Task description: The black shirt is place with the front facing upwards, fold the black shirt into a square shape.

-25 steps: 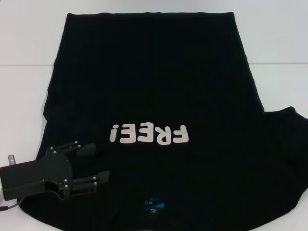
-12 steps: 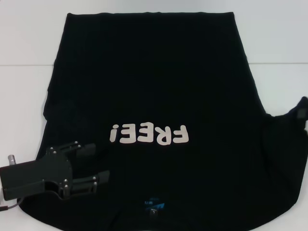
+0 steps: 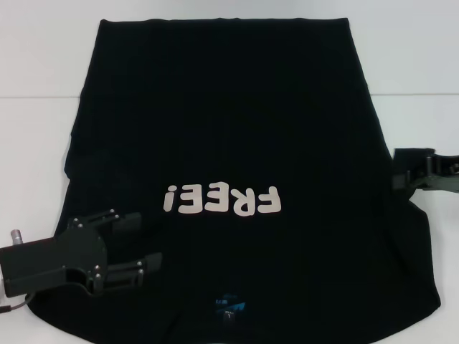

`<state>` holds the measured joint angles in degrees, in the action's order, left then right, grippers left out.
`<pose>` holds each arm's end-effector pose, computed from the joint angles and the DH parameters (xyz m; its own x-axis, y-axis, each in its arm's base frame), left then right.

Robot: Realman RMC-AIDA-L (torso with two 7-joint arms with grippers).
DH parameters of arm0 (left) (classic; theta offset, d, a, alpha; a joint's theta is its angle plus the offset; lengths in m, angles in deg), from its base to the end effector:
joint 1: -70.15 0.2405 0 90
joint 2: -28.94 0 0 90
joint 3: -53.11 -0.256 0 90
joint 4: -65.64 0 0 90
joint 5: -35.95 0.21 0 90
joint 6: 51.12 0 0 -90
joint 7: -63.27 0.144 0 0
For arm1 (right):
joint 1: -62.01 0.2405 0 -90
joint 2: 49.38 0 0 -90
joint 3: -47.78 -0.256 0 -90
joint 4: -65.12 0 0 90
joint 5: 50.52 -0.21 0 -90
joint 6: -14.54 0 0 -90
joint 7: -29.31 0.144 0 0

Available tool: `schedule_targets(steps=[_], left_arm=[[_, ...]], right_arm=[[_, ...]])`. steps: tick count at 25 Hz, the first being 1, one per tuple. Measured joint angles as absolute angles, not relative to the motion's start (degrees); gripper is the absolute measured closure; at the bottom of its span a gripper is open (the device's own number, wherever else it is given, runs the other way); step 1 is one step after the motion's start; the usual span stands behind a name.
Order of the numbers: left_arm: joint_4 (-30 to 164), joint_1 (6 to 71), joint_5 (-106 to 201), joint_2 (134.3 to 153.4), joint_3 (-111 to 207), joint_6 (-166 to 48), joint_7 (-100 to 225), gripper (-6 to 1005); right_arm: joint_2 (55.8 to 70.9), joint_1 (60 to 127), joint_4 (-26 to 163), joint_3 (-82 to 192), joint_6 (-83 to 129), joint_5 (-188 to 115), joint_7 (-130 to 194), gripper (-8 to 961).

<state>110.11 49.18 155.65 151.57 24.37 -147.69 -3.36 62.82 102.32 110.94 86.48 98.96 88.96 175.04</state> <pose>-0.3028 0.2765 0.0137 0.8205 0.2347 0.5213 0.4190 -0.8673 -0.2689 0.2671 0.3914 0.0626 0.2283 -0.9185 -0.3227 -0.9711 -0.1910 -0.1435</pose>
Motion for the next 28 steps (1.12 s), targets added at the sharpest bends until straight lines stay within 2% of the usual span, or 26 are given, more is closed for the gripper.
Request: schedule_targets(steps=[14, 26, 28], left_arm=[[110.11, 49.08, 155.65, 151.54, 24.96, -146.65, -4.55, 197], [108.57, 48.29, 154.83, 151.19, 30.59, -146.56, -12.37, 198], [108.48, 48.08, 154.77, 150.86, 31.44, -146.50, -16.61, 199]], right_arm=[[66.07, 106.47, 109.46, 88.57, 95.36, 88.16, 171.65, 803], [65.72, 102.32, 103.97, 88.01, 94.49, 72.66, 156.64, 773], [65.79, 100.95, 103.77, 87.97, 94.90, 70.11, 152.54, 691]])
